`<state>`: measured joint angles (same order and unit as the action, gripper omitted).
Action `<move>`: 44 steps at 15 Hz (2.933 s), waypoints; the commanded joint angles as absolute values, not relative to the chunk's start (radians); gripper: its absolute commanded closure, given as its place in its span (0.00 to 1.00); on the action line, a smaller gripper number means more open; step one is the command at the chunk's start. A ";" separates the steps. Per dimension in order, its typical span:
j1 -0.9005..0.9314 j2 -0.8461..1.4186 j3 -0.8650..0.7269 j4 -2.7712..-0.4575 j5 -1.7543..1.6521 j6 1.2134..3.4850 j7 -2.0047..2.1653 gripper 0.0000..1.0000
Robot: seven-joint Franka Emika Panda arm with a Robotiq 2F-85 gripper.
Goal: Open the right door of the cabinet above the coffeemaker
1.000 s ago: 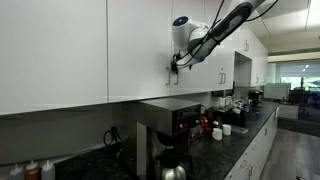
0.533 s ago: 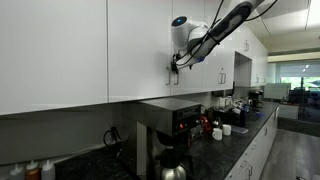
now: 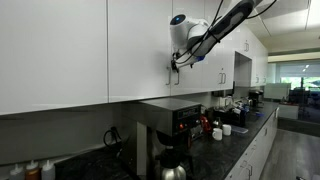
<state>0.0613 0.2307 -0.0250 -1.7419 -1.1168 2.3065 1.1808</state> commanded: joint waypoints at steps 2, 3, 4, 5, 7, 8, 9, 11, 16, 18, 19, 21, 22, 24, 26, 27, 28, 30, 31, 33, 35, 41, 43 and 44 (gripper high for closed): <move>0.068 0.129 -0.027 -1.837 -1.148 2.261 1.216 0.00; 0.068 0.120 -0.026 -1.848 -1.149 2.260 1.221 0.00; 0.067 0.109 -0.025 -1.860 -1.151 2.259 1.226 0.00; 0.066 0.100 -0.025 -1.871 -1.152 2.258 1.230 0.00; 0.063 0.080 -0.022 -1.893 -1.152 2.258 1.234 0.00; 0.060 0.071 -0.023 -1.906 -1.153 2.263 1.236 0.00; 0.057 0.059 -0.023 -1.918 -1.154 2.263 1.238 0.00; 0.050 0.044 -0.028 -1.942 -1.160 2.266 1.245 0.00; 0.024 0.009 -0.042 -2.005 -1.186 2.271 1.266 0.00; 0.012 0.012 -0.048 -2.018 -1.205 2.288 1.283 0.00; 0.006 0.016 -0.052 -2.021 -1.213 2.302 1.289 0.00; -0.004 0.024 -0.059 -2.024 -1.234 2.325 1.314 0.00; -0.007 0.028 -0.061 -2.023 -1.241 2.335 1.324 0.00; -0.009 0.030 -0.063 -2.024 -1.256 2.345 1.342 0.00; -0.011 0.028 -0.064 -2.027 -1.268 2.349 1.355 0.00; -0.012 0.027 -0.064 -2.029 -1.274 2.351 1.361 0.00; -0.012 0.026 -0.064 -2.031 -1.282 2.347 1.369 0.00; -0.016 0.023 -0.067 -2.038 -1.299 2.342 1.382 0.00; -0.017 0.017 -0.068 -2.045 -1.309 2.342 1.387 0.00; -0.020 0.004 -0.070 -2.056 -1.317 2.335 1.392 0.00; -0.020 -0.004 -0.070 -2.065 -1.326 2.331 1.401 0.00; -0.022 -0.029 -0.068 -2.090 -1.342 2.329 1.411 0.00; -0.022 -0.037 -0.068 -2.098 -1.344 2.330 1.413 0.00; -0.023 -0.040 -0.068 -2.102 -1.347 2.328 1.416 0.00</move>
<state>0.0353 -0.0033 -0.0375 -2.0610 -1.2966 2.3617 1.3964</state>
